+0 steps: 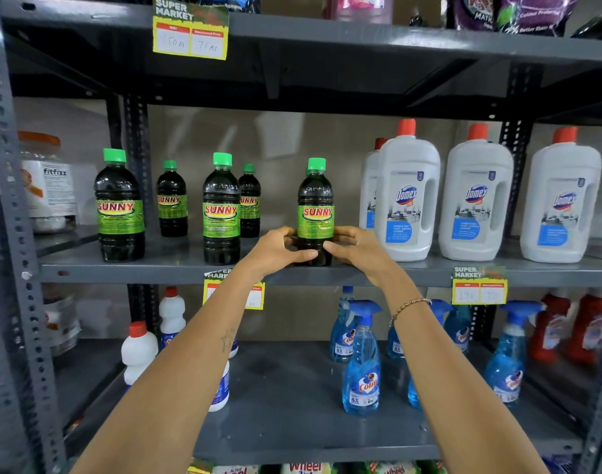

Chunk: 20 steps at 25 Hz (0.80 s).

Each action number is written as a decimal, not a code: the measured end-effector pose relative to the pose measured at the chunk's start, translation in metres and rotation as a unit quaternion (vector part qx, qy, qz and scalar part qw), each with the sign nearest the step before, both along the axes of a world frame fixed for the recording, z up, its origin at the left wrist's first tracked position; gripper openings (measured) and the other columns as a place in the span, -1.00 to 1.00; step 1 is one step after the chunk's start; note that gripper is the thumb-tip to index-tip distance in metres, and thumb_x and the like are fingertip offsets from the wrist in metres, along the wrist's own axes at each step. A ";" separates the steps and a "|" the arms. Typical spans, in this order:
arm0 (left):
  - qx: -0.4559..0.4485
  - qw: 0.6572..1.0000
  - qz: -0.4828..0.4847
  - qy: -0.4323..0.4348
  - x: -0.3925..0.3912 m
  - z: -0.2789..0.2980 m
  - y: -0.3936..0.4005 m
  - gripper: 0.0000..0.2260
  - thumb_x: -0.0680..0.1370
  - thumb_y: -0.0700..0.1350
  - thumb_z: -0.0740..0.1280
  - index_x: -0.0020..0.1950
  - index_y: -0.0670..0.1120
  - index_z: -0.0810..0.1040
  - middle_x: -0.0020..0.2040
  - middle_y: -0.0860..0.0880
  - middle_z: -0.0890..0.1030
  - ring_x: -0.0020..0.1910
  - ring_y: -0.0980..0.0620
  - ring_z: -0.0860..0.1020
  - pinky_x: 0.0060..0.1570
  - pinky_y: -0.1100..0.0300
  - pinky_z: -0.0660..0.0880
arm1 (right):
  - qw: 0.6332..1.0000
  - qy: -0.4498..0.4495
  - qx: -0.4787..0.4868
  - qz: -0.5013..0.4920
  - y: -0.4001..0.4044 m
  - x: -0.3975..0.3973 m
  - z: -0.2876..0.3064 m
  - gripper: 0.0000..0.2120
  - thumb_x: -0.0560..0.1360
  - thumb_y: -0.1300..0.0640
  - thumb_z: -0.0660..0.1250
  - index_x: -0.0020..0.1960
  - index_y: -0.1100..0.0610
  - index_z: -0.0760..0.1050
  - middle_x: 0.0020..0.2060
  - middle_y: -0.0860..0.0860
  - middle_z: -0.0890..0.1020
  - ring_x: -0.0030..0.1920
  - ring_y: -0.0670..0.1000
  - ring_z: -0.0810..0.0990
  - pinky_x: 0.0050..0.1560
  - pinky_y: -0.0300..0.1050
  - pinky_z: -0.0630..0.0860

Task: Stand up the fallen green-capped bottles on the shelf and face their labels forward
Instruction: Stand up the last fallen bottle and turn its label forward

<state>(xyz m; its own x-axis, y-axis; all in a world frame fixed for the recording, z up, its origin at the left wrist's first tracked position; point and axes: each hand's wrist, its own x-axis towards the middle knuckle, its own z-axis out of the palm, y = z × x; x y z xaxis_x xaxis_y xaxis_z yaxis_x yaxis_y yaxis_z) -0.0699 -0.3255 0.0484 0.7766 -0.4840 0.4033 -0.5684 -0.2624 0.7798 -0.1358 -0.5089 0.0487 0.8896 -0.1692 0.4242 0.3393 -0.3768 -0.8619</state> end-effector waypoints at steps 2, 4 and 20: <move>-0.016 1.000 -0.008 0.013 -0.002 0.000 0.002 -0.44 0.36 -0.01 0.54 0.29 -0.11 0.46 0.11 -0.01 0.60 0.10 0.07 0.57 0.09 0.21 0.46 | 1.000 0.000 -0.002 -0.001 0.001 -0.003 0.000 -0.52 0.43 0.19 0.44 0.32 0.19 0.43 0.22 0.08 0.58 0.24 0.01 0.54 0.30 0.00 0.47; -0.024 1.000 -0.009 0.017 -0.002 -0.001 0.002 -0.45 0.36 -0.02 0.55 0.28 -0.11 0.47 0.11 -0.03 0.61 0.08 0.07 0.58 0.08 0.21 0.48 | 1.000 0.001 -0.002 0.000 0.001 -0.005 -0.001 -0.51 0.44 0.19 0.44 0.33 0.19 0.42 0.23 0.08 0.57 0.25 0.00 0.53 0.31 -0.02 0.46; -0.001 1.000 0.009 -0.022 -0.006 -0.005 0.002 -0.44 0.38 0.03 0.52 0.32 -0.09 0.46 0.14 0.00 0.59 0.13 0.05 0.57 0.21 0.10 0.47 | 1.000 -0.015 0.018 -0.008 0.002 -0.008 -0.006 -0.56 0.45 0.21 0.42 0.30 0.18 0.44 0.22 0.08 0.57 0.23 -0.02 0.52 0.19 -0.17 0.45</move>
